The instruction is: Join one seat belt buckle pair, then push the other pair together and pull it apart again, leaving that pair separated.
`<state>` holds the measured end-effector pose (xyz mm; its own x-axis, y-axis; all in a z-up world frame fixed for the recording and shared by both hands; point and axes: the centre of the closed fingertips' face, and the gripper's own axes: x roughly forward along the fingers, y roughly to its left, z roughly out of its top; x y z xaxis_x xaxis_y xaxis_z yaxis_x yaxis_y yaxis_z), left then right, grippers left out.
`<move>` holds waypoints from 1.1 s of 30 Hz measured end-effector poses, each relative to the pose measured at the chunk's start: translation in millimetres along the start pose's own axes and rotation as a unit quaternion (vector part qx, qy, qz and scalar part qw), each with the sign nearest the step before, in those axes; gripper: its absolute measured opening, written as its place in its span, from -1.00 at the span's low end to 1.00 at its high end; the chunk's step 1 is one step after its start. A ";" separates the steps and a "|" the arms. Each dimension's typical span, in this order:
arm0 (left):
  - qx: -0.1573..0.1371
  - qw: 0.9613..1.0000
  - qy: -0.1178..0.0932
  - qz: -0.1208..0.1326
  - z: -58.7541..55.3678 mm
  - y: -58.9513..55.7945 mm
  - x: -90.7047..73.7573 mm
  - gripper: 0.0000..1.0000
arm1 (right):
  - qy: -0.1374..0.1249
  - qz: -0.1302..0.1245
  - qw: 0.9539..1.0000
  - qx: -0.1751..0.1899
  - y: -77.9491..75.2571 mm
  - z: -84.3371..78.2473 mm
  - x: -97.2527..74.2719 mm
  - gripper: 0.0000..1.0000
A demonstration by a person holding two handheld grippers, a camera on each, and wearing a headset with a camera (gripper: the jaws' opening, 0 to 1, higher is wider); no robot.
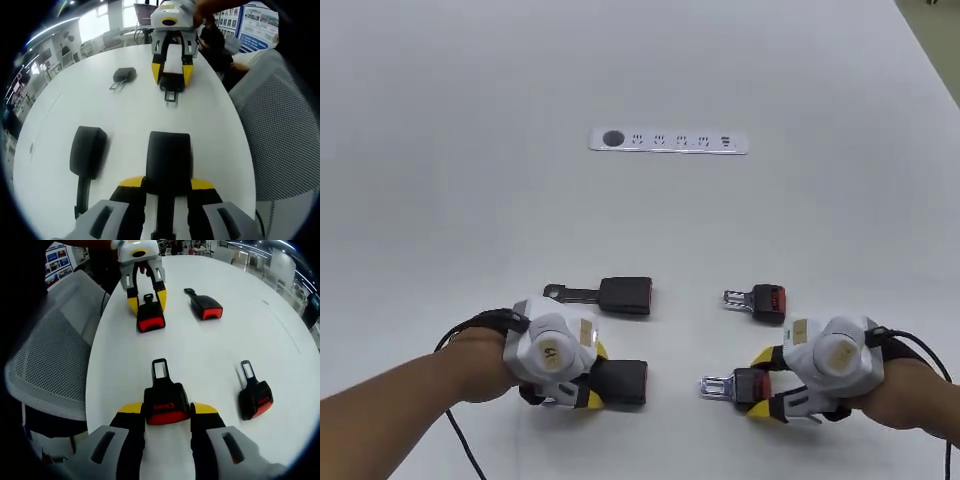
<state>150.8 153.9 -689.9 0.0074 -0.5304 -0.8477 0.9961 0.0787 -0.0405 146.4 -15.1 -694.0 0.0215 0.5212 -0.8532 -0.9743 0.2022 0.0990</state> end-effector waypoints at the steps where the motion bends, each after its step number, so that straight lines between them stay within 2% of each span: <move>1: -0.001 1.000 0.001 0.000 -0.1 0.1 0.0 -0.35 | 0.000 -0.001 1.000 0.001 -0.2 0.9 0.7 -0.34; 17: -0.002 1.000 0.008 0.000 -0.5 -0.2 0.3 -0.35 | -0.023 0.002 1.000 -0.002 5.4 29.6 10.2 -0.34; 24: -0.003 1.000 0.007 0.001 0.4 0.3 0.9 -0.35 | -0.037 0.005 0.999 -0.007 7.0 35.6 13.3 -0.34; 27: -0.003 1.000 0.007 0.001 0.4 0.5 1.0 -0.35 | -0.045 0.004 0.999 -0.006 5.5 39.7 17.5 -0.34; 33: -0.004 1.000 0.008 0.001 0.9 0.5 1.5 -0.35 | -0.060 0.010 0.998 -0.010 13.3 55.5 30.6 -0.34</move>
<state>151.3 152.5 -690.8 0.0086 -0.5168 -0.8560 0.9953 0.0868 -0.0424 146.5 49.6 -690.4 0.0285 0.6212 -0.7832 -0.9790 0.1754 0.1036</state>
